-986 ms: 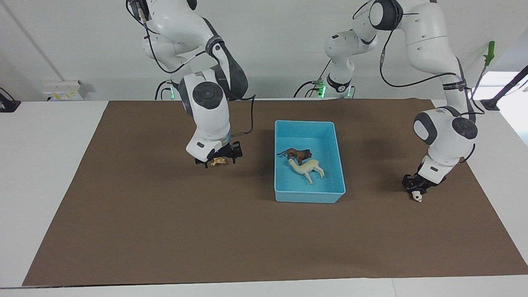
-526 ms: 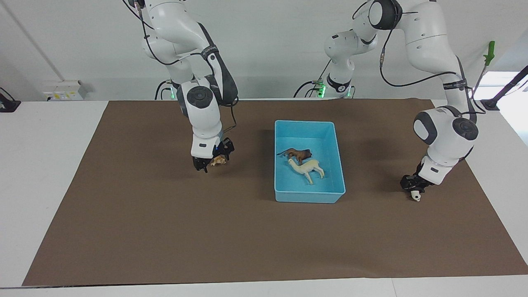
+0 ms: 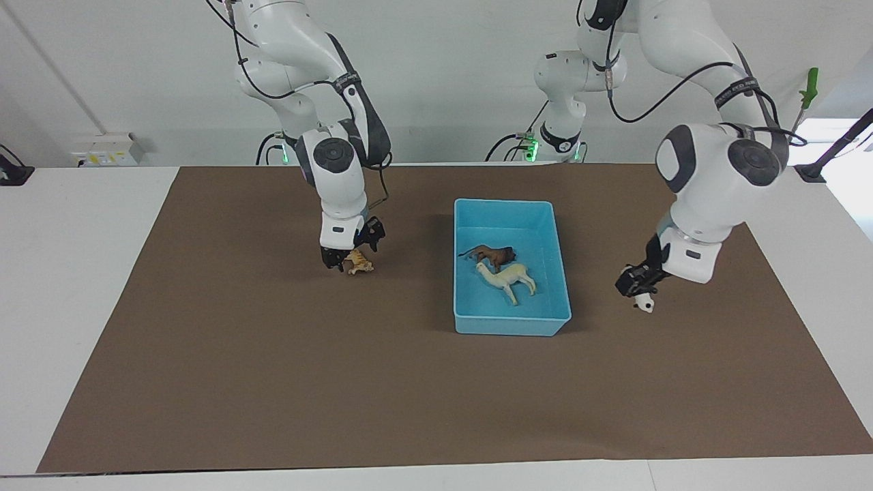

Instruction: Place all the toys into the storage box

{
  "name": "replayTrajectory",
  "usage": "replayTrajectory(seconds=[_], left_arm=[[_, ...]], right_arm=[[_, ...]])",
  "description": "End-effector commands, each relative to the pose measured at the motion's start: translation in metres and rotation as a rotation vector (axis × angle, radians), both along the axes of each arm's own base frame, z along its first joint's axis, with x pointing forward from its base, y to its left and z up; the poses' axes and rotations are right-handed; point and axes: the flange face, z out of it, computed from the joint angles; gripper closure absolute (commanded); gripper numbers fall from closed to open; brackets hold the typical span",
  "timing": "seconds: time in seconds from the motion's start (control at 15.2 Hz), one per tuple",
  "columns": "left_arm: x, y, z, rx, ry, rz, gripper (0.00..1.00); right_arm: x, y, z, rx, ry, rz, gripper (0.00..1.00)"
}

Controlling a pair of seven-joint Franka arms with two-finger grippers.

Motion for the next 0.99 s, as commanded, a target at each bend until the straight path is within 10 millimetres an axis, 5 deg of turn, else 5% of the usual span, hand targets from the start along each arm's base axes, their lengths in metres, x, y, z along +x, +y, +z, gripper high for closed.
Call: replayTrajectory(seconds=[0.0, 0.2, 0.26, 0.39, 0.66, 0.92], left_arm=[[-0.032, -0.077, -0.007, -0.006, 0.028, 0.131, 0.98], [-0.074, -0.123, -0.039, -0.023, -0.01, 0.143, 0.95], [-0.087, -0.129, -0.048, -0.022, -0.011, 0.142, 0.86], [-0.1, -0.134, -0.054, -0.013, 0.003, 0.125, 0.0], [-0.093, -0.13, -0.024, 0.0, 0.031, 0.131, 0.0], [-0.088, -0.088, 0.042, 0.011, 0.024, 0.168, 0.0]], right_arm=[[-0.008, -0.008, 0.003, 0.003, -0.016, 0.015, 0.01], [-0.009, -0.012, -0.003, 0.011, -0.036, 0.01, 0.03], [-0.009, -0.016, -0.006, 0.014, -0.043, 0.003, 0.04], [-0.012, -0.02, -0.01, 0.018, -0.053, 0.0, 0.05], [-0.015, -0.021, -0.018, 0.021, -0.059, -0.009, 0.17], [-0.016, -0.02, -0.018, 0.021, -0.057, -0.021, 0.63]])
